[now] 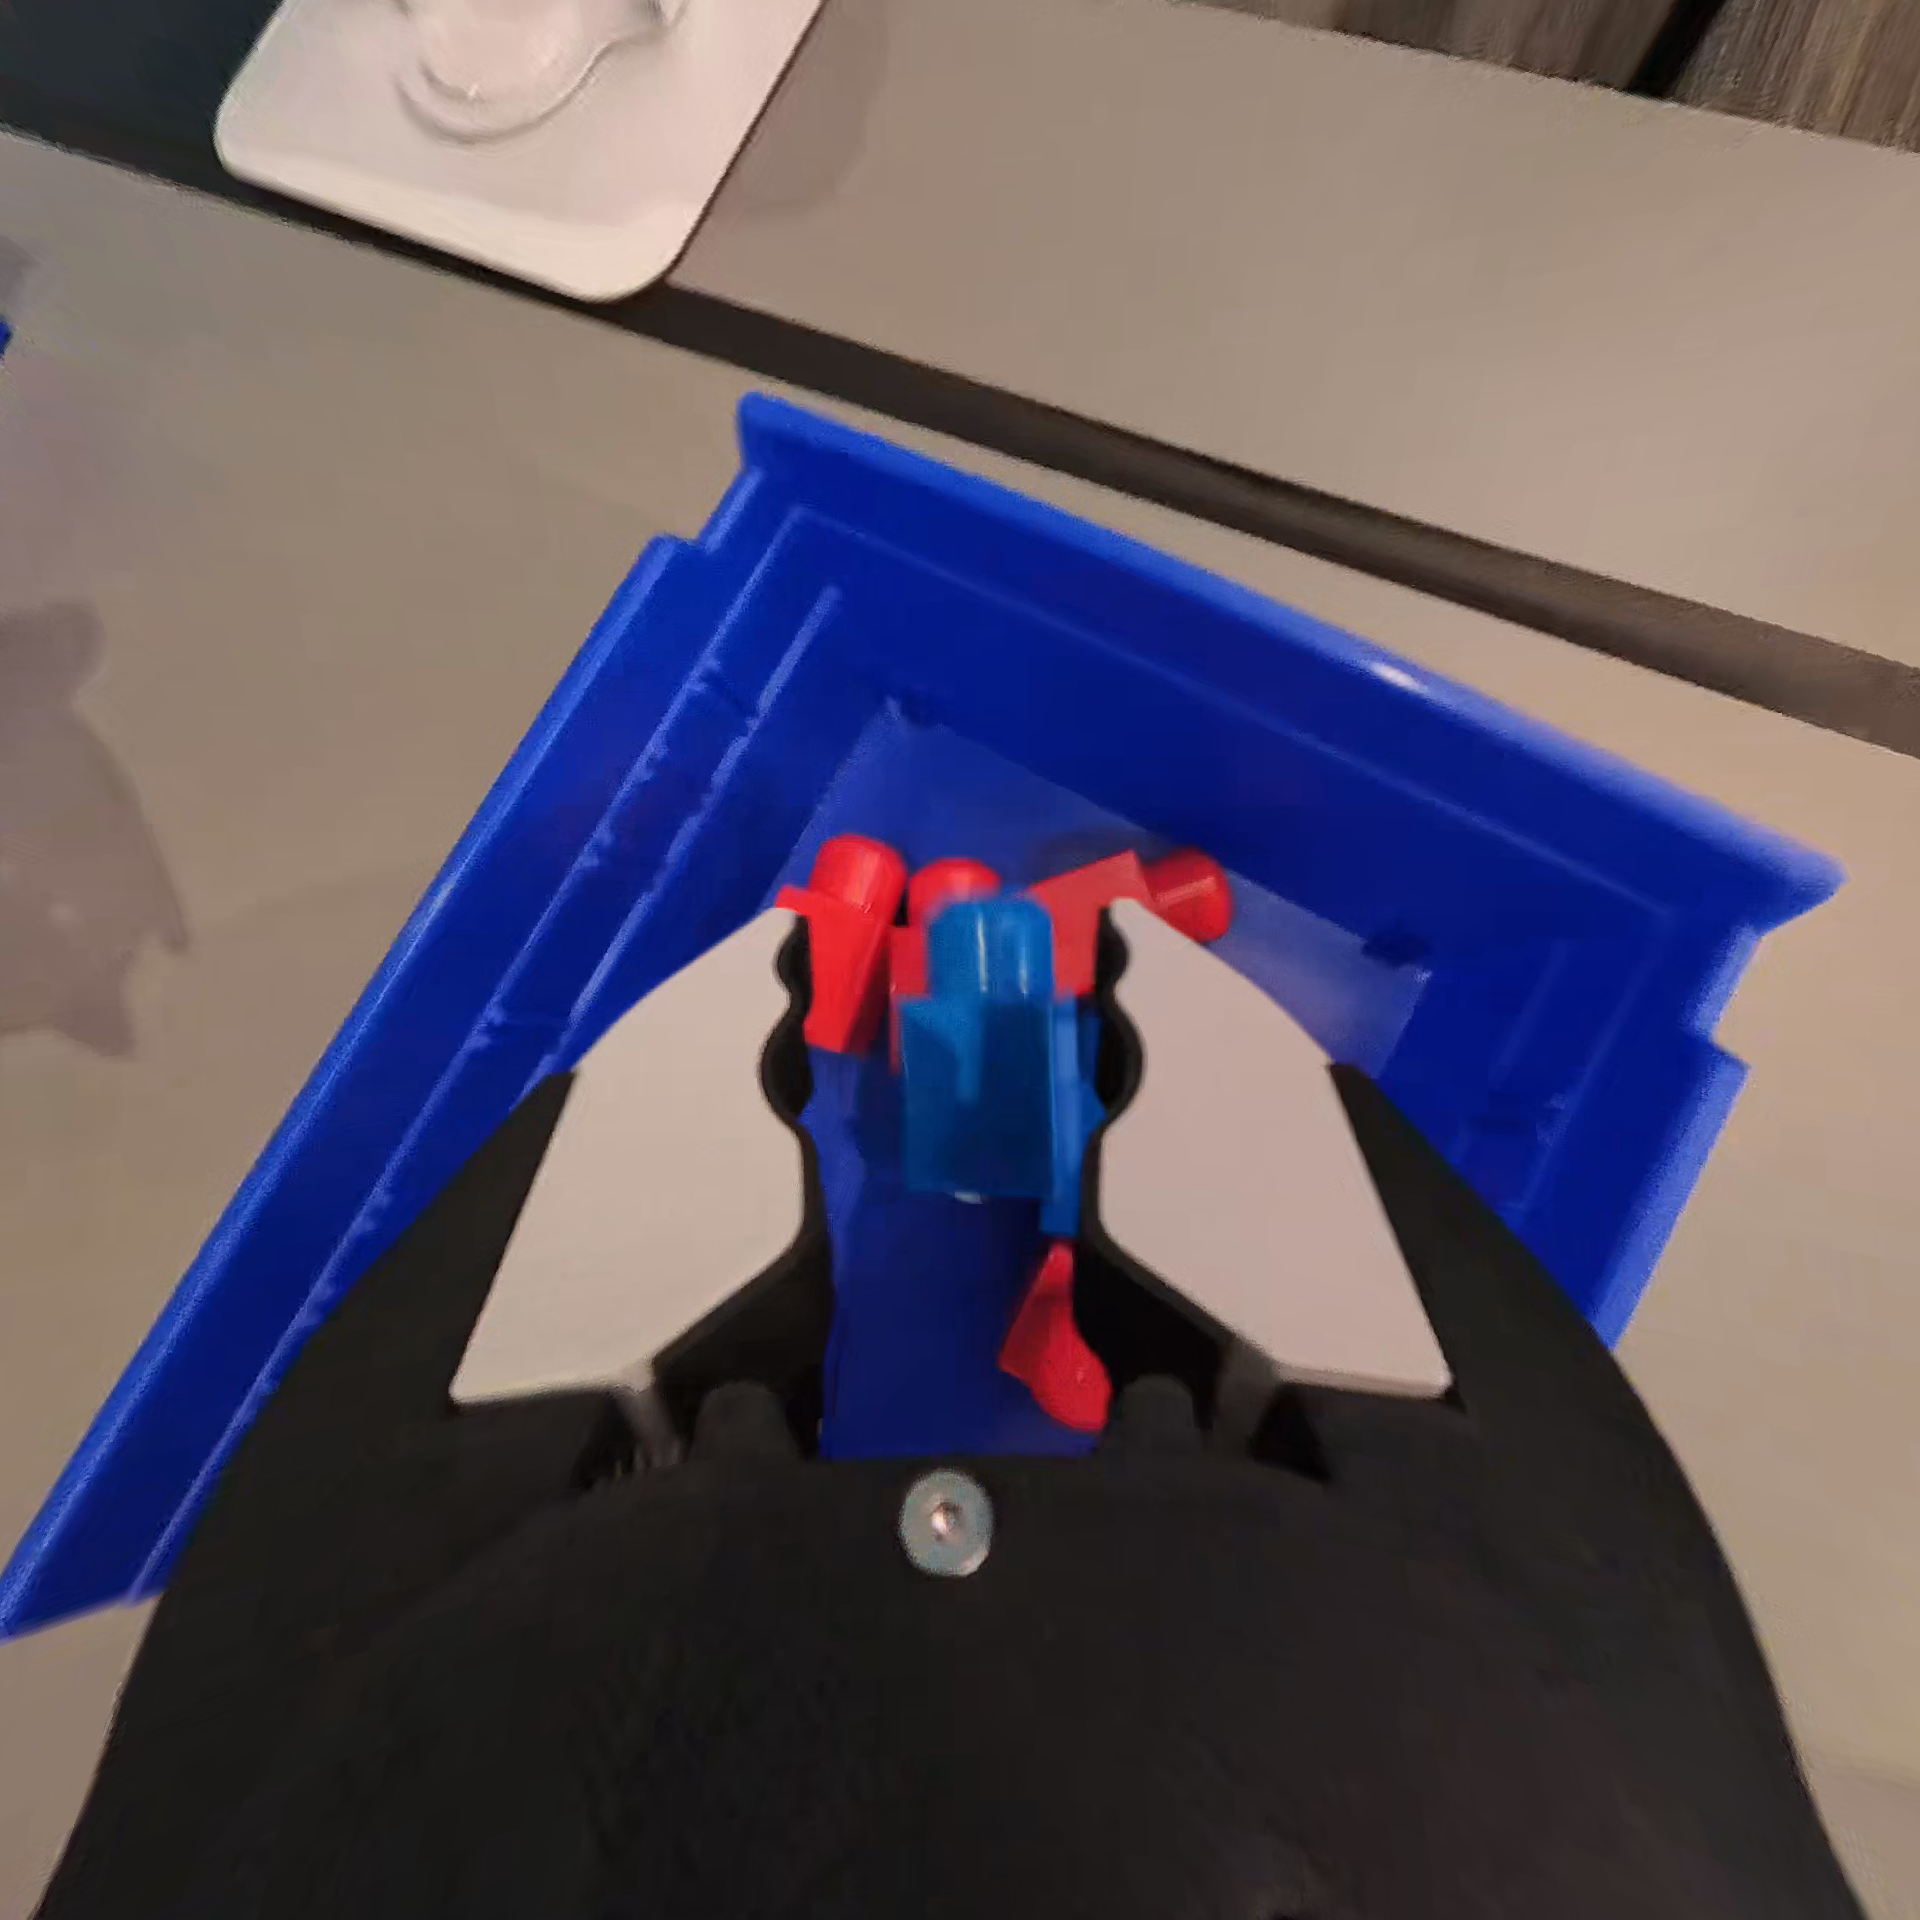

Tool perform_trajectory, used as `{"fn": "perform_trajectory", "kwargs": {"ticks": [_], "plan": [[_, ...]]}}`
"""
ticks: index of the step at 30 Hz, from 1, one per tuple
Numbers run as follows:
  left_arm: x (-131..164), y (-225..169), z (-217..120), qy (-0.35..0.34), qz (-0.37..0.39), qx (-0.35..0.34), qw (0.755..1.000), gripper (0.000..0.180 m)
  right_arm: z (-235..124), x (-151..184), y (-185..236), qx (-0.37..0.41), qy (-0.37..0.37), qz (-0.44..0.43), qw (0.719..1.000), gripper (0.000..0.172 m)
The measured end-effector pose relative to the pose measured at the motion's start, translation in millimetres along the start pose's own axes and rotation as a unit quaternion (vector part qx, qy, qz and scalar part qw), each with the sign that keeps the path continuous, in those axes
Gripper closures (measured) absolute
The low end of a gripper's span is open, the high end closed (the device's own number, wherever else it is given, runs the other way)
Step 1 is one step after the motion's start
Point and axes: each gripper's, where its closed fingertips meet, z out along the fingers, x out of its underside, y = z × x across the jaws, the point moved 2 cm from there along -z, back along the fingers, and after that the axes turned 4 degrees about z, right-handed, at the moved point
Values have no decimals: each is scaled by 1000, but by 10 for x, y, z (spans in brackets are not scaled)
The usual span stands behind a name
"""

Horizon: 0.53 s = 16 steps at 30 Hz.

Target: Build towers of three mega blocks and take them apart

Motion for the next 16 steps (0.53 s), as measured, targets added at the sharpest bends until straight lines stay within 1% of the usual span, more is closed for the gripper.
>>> {"fn": "perform_trajectory", "kwargs": {"ticks": [1,2,3,4,5,6,8,9,10,11,12,13,14,15,16], "plan": [[-6,4,-1,-3,-3,1,1000,139,14,-59,-19,4,-19,7,1000,110],[-5,5,2,-5,-6,4,1000,139,-12,-152,28,2,-45,0,999,106],[-1,1,4,-5,-10,9,1000,139,-74,-277,149,-7,-78,-27,997,102],[0,-10,2,-6,-16,18,1000,139,-173,-427,346,-20,-121,-74,990,97],[-11,-22,-6,-11,-24,28,999,139,-304,-567,637,-47,-169,-136,975,95],[-26,-31,-21,-18,-34,38,999,139,-456,-649,1027,-95,-214,-206,950,94],[-48,-42,-67,-28,-48,54,997,139,-757,-607,1856,-200,-278,-338,877,90],[-58,-46,-94,-34,-55,60,996,139,-869,-530,2211,-234,-297,-391,839,92],[-65,-54,-123,-38,-61,66,995,139,-930,-450,2501,-248,-310,-436,808,93],[-75,-69,-151,-43,-67,74,994,139,-937,-368,2730,-247,-316,-475,783,92],[-87,-89,-180,-47,-72,83,993,139,-899,-288,2904,-239,-310,-510,766,92],[-57,-80,-204,-36,-71,79,994,139,-859,-222,3015,-229,-299,-535,756,99],[-39,-40,-222,-31,-67,61,995,139,-839,-212,3090,-220,-305,-543,751,93],[-82,-63,-254,-49,-66,70,994,139,-807,-191,3134,-214,-304,-552,747,93],[-127,-134,-292,-63,-71,98,991,139,-758,-152,3154,-212,-291,-561,745,93]]}}
